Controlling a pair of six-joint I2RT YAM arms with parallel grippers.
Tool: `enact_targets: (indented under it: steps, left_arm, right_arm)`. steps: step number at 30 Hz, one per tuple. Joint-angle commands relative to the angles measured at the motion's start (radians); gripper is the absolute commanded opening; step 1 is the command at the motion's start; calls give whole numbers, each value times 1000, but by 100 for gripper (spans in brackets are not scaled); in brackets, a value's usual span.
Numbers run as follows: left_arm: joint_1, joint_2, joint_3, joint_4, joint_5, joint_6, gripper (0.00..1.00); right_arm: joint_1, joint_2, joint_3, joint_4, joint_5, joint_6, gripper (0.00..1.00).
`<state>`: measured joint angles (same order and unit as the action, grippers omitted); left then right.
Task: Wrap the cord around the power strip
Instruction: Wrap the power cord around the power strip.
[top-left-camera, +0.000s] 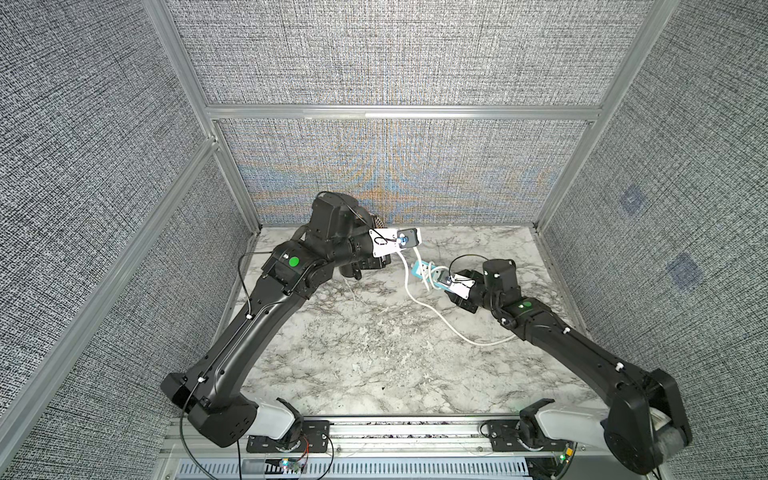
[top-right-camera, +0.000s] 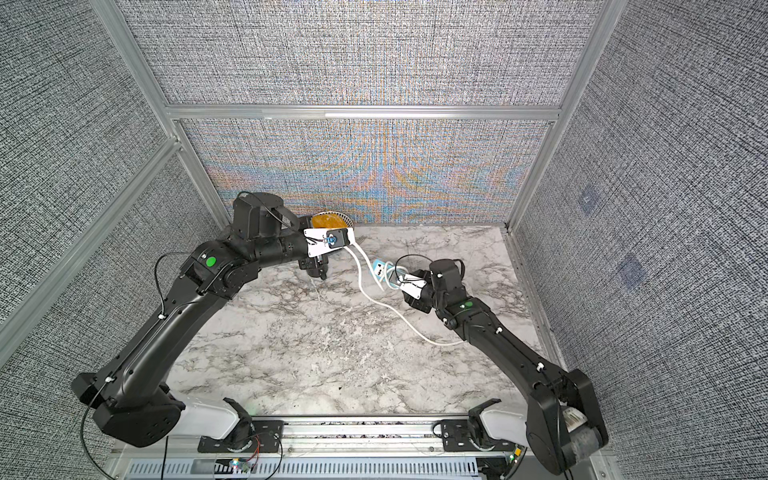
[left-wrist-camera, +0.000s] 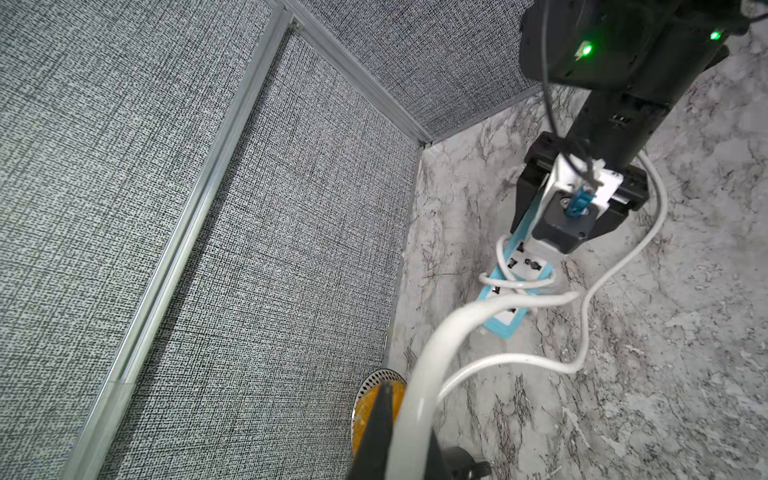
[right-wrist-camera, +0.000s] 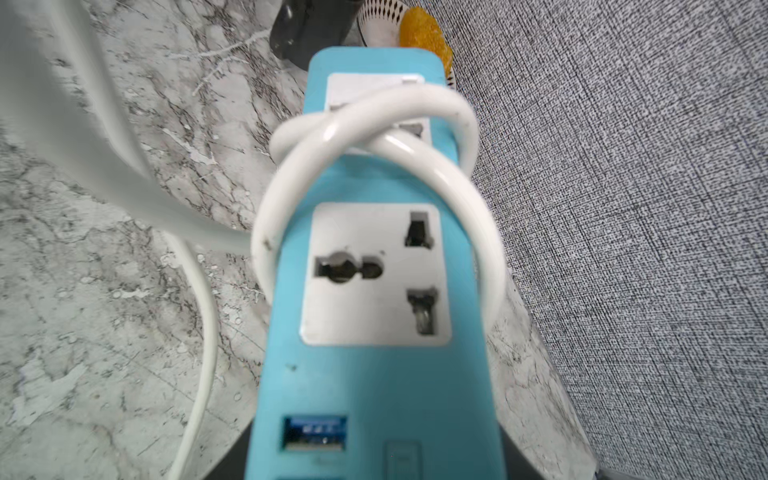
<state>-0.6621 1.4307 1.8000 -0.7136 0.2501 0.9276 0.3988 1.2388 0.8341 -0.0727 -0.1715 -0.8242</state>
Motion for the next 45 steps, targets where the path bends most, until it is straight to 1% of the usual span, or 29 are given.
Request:
enact_targets:
  steps: [1, 4, 7, 10, 13, 15, 20, 25, 30, 33, 39, 43, 45]
  left_arm:
    - [23, 26, 41, -31, 22, 13, 0]
    - [35, 47, 61, -29, 32, 13, 0]
    - [37, 68, 92, -24, 50, 6, 0]
    - [38, 96, 134, -30, 45, 12, 0]
    - [38, 126, 181, -49, 14, 37, 0]
    - [39, 143, 207, -56, 3, 51, 0]
    - [41, 199, 282, -66, 38, 50, 0]
    - [41, 266, 346, -80, 80, 40, 0]
    - [41, 313, 358, -73, 101, 27, 0]
    - [41, 345, 361, -67, 121, 12, 0]
    - [41, 405, 354, -71, 146, -15, 0]
    - [55, 422, 328, -65, 182, -55, 0]
    - [74, 417, 302, -38, 227, -99, 0]
  right_arm:
    - [-11, -30, -8, 3, -94, -14, 0]
    - [-20, -56, -21, 0, -184, -26, 0]
    - [-20, -54, -23, -14, -238, -40, 0]
    - [-19, -48, -21, -35, -310, -66, 0]
    - [-18, -64, -26, -19, -357, -73, 0]
    - [-16, -74, -64, -11, -392, -79, 0]
    - [17, -84, -93, 26, -470, -80, 0]
    - [33, -100, -112, 121, -531, -30, 0]
    - [35, -133, -123, 225, -596, 40, 0]
    - [43, -149, -123, 284, -628, 76, 0]
    - [55, -186, -128, 422, -652, 154, 0]
    - [55, -229, -148, 515, -628, 211, 0]
    - [55, -251, -164, 555, -600, 231, 0]
